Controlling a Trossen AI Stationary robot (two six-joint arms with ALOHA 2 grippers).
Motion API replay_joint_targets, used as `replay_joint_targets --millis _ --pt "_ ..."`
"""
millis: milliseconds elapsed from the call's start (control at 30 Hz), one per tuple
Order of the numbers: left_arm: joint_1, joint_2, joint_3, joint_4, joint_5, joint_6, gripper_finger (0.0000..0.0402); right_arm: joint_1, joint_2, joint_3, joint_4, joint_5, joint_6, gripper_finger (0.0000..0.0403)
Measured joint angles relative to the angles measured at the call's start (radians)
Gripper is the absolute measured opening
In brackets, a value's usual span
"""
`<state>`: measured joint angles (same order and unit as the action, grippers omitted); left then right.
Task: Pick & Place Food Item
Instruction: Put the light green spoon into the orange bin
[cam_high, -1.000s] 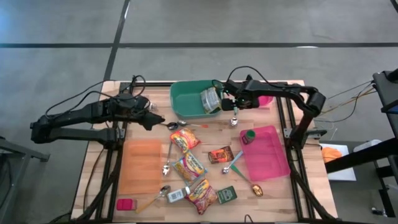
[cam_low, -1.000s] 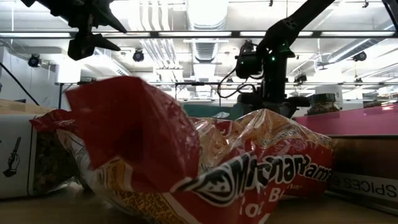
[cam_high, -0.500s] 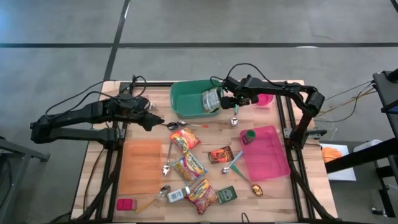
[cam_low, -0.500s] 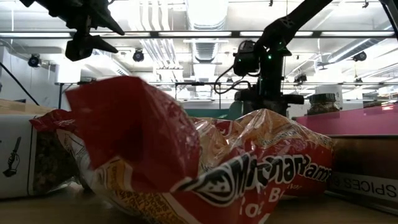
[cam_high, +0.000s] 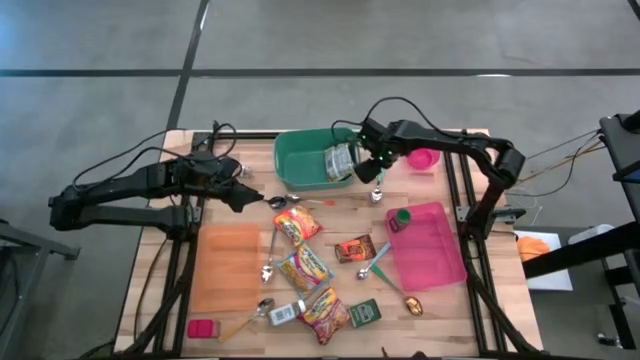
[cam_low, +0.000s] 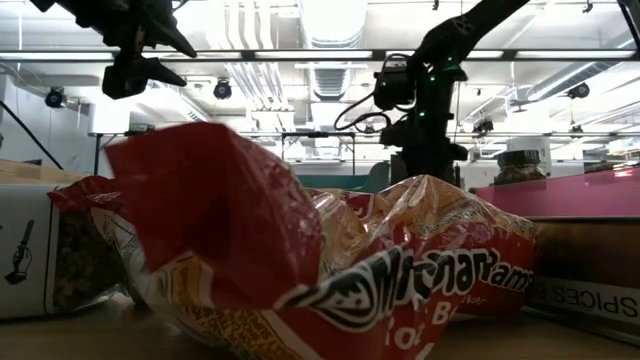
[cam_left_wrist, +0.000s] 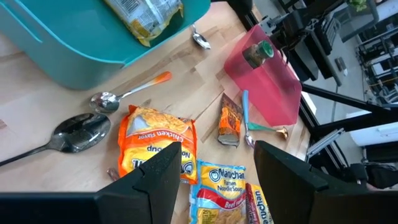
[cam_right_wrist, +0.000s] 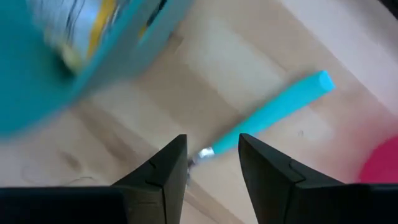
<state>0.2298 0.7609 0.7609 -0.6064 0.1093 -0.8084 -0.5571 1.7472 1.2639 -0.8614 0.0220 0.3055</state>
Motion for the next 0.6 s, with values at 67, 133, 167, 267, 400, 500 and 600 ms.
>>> replay_joint_targets --millis 67,133,167,267,400,500,600 --pt "0.000 0.000 0.000 0.000 0.000 0.000 0.0204 0.000 -0.005 -0.009 -0.029 -0.001 -0.108 0.0138" --pt "0.000 0.000 0.000 0.000 0.000 0.000 0.0204 0.000 -0.005 -0.012 -0.072 -0.007 -0.206 0.0138" --pt "0.000 0.000 0.000 0.000 0.000 0.000 0.0204 0.000 -0.005 -0.013 -0.089 -0.015 -0.255 0.0138" --pt "0.000 0.000 0.000 0.000 0.002 0.000 0.0204 0.000 -0.005 -0.023 -0.109 -0.053 -0.399 0.0138" --pt "-0.001 0.000 0.000 0.001 0.003 0.000 0.0204 0.005 -0.005 -0.031 -0.108 -0.057 -0.560 0.0138" --pt "-0.001 0.000 0.000 0.002 0.005 -0.001 0.0204 0.014 -0.005 -0.031 -0.108 -0.057 -0.641 0.0139" --pt "-0.002 0.000 0.000 0.002 0.007 -0.004 0.0204 0.026 -0.005 -0.031 -0.108 -0.070 -0.700 0.0147"
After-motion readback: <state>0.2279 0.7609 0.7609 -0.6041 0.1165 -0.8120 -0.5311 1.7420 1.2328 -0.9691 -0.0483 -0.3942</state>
